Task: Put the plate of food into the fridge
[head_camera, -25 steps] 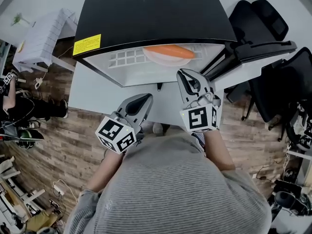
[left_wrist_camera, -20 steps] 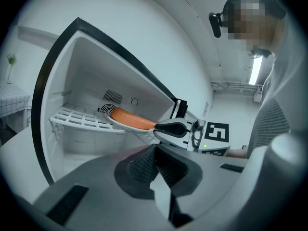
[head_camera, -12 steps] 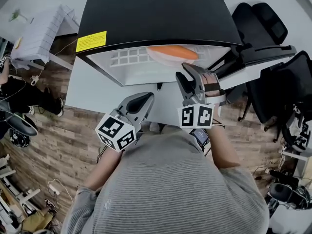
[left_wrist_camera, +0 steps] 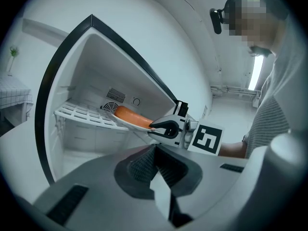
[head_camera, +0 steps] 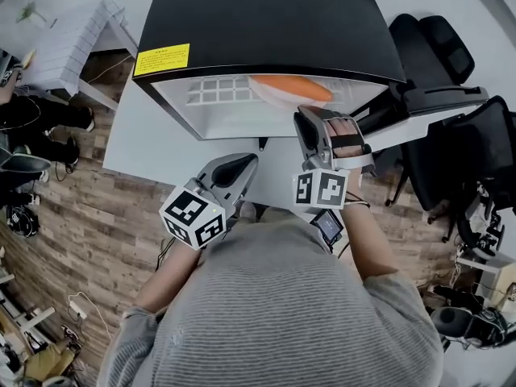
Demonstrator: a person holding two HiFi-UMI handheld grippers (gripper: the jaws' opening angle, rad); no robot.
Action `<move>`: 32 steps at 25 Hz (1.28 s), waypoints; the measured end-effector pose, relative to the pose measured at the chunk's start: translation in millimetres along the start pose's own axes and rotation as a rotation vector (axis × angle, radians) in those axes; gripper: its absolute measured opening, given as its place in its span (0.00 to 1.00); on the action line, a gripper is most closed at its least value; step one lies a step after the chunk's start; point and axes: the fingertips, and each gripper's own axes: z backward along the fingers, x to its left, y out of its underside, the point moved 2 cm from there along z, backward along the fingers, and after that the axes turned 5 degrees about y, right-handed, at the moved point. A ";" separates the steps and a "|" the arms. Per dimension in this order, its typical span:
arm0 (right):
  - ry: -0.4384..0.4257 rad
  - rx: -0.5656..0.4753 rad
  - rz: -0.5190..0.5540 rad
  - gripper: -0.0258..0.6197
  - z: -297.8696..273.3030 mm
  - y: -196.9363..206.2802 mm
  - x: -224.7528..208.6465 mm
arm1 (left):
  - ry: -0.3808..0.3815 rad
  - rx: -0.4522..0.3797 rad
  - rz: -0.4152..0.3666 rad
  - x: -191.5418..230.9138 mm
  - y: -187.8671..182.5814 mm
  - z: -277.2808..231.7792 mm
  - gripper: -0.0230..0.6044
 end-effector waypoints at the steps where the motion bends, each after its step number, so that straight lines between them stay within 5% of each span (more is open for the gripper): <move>1: 0.000 0.003 0.004 0.15 -0.8 0.3 -0.1 | -0.002 -0.002 0.000 0.3 0.1 0.7 0.05; 32: -0.022 0.026 0.052 0.09 -37.7 7.8 -10.0 | -0.020 -0.012 0.018 11.2 3.2 12.2 0.05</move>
